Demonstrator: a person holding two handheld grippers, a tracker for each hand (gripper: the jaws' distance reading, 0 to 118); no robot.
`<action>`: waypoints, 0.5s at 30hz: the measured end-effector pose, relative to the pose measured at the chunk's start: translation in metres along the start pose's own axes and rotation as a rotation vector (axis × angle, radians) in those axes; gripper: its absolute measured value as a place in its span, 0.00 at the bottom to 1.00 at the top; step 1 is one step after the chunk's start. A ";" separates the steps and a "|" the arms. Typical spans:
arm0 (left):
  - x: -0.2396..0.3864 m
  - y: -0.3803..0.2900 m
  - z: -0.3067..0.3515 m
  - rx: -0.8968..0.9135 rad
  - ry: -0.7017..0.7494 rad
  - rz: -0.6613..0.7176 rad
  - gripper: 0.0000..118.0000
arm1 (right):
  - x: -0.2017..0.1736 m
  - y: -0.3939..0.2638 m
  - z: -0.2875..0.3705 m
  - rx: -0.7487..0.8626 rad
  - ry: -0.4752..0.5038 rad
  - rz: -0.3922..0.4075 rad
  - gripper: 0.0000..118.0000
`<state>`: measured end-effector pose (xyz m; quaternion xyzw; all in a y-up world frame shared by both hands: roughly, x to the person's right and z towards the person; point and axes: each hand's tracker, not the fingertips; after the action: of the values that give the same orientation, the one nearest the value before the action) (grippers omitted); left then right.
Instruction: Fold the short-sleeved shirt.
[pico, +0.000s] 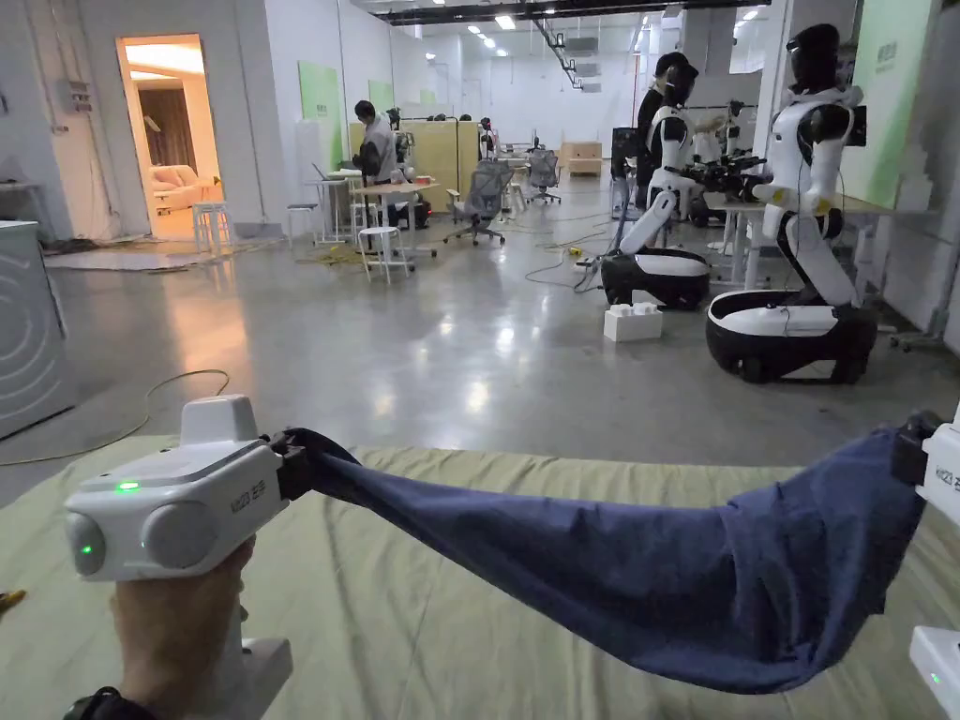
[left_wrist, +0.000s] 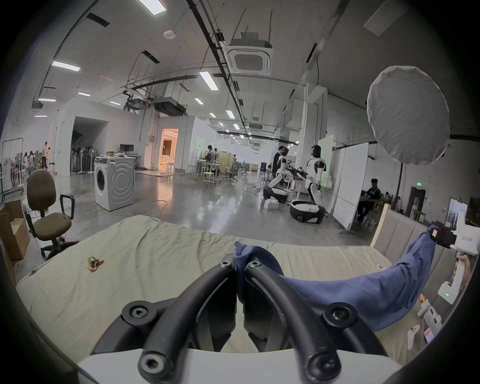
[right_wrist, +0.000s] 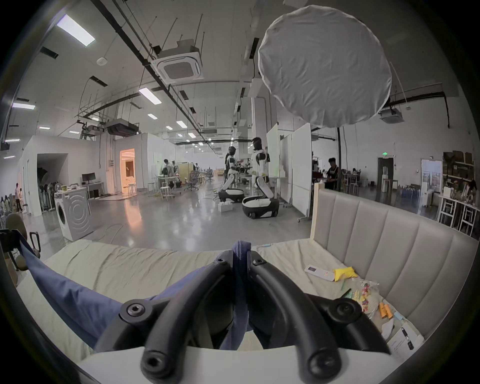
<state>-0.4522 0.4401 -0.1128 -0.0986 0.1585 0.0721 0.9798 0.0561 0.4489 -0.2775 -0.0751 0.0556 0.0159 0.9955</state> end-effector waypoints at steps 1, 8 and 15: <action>0.001 -0.009 -0.002 -0.026 -0.001 -0.021 0.03 | -0.003 -0.010 -0.003 -0.024 0.008 0.038 0.07; -0.022 -0.149 -0.011 -0.347 -0.040 0.104 0.03 | -0.009 -0.144 -0.003 -0.378 0.093 0.111 0.07; -0.065 -0.251 0.067 -0.437 -0.062 0.240 0.03 | 0.042 -0.234 0.064 -0.514 0.041 -0.097 0.07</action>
<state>-0.4499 0.2035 0.0133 -0.2861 0.1195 0.2234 0.9241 0.1142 0.2279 -0.1845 -0.3284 0.0660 -0.0199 0.9420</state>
